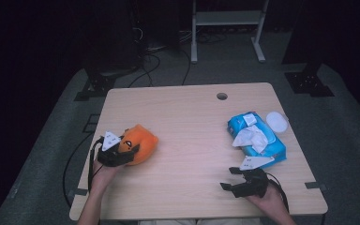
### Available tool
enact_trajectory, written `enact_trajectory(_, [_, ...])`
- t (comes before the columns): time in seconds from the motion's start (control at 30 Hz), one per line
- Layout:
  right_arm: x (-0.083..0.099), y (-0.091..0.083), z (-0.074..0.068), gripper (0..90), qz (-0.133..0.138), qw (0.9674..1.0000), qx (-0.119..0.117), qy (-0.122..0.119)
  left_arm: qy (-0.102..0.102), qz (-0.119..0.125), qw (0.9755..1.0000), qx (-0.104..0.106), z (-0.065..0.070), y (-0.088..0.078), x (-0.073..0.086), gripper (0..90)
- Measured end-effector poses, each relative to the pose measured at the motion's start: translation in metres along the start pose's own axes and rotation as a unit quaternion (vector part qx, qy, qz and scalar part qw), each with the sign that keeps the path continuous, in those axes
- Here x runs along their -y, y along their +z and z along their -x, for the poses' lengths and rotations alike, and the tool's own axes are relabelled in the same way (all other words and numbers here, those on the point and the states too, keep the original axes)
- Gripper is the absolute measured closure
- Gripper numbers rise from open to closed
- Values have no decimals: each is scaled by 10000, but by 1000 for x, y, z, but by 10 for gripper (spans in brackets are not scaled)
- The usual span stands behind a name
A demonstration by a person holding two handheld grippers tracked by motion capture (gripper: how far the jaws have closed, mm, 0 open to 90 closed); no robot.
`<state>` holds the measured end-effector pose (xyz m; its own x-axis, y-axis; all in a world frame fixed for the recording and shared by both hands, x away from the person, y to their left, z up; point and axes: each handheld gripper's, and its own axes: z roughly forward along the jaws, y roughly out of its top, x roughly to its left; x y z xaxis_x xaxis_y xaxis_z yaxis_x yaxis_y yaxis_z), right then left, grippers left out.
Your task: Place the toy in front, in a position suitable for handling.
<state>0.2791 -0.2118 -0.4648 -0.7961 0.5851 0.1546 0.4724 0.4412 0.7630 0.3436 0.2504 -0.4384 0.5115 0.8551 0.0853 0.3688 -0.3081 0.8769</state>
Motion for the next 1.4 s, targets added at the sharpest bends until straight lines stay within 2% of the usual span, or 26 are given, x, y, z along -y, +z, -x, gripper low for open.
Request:
enact_trajectory(0.1, [0,0,0,267,-4,10000,13,-28,-32,40,10000,11,1,-1,-1,412])
enact_trajectory(0.23, [0,-2,0,267,19,10000,26,-27,-401,259,9988,58,-5,-8,-3,455])
enact_trajectory(0.33, [0,-5,1,267,63,10000,31,-1,-512,395,9979,79,-6,-12,-3,465])
enact_trajectory(0.43, [-1,-5,2,267,77,10000,52,-3,-466,489,9976,158,-3,-14,-5,467])
enact_trajectory(0.47, [-1,-5,2,267,78,10000,57,3,-332,549,9976,275,5,-15,-10,469])
enact_trajectory(0.53, [0,-5,2,267,72,10000,59,10,-285,584,9973,352,10,-14,-13,471])
enact_trajectory(0.57, [0,-5,2,267,60,10000,73,20,-281,695,9955,576,22,-13,-18,471])
enact_trajectory(0.67, [0,-6,3,267,75,9999,82,15,-252,798,9923,911,38,-11,-24,471])
enact_trajectory(0.7, [0,-6,3,267,75,9999,82,15,-252,798,9923,911,38,-11,-24,471])
enact_trajectory(0.73, [0,-7,3,267,84,9999,100,18,-221,827,9900,1122,49,-10,-27,471])
enact_trajectory(0.77, [0,-7,4,267,89,9999,103,28,-221,827,9900,1122,49,-10,-27,471])
enact_trajectory(0.83, [0,-8,4,267,88,9999,110,47,-144,874,9864,1383,66,-7,-33,471])
enact_trajectory(0.97, [1,-12,8,267,137,9997,165,91,-53,886,9812,1714,89,-2,-37,472])
enact_trajectory(1.03, [1,-14,9,267,180,9996,185,110,-30,879,9803,1769,93,-1,-38,472])
enact_trajectory(1.07, [1,-16,10,267,195,9995,201,146,43,843,9778,1919,104,2,-39,472])
enact_trajectory(1.17, [1,-20,12,268,258,9992,250,174,177,826,9750,2054,116,5,-39,472])
enact_trajectory(1.2, [1,-22,12,273,288,9991,266,184,184,833,9746,2070,119,6,-39,471])
enact_trajectory(1.27, [1,-24,13,277,309,9989,297,188,208,863,9722,2166,126,9,-39,471])
enact_trajectory(1.3, [1,-24,13,277,309,9989,297,188,208,863,9722,2166,126,9,-39,471])
enact_trajectory(1.33, [1,-28,14,277,349,9986,334,205,205,885,9706,2229,132,11,-37,471])
enact_trajectory(1.4, [1,-31,14,277,405,9981,411,211,280,872,9692,2287,138,15,-36,470])
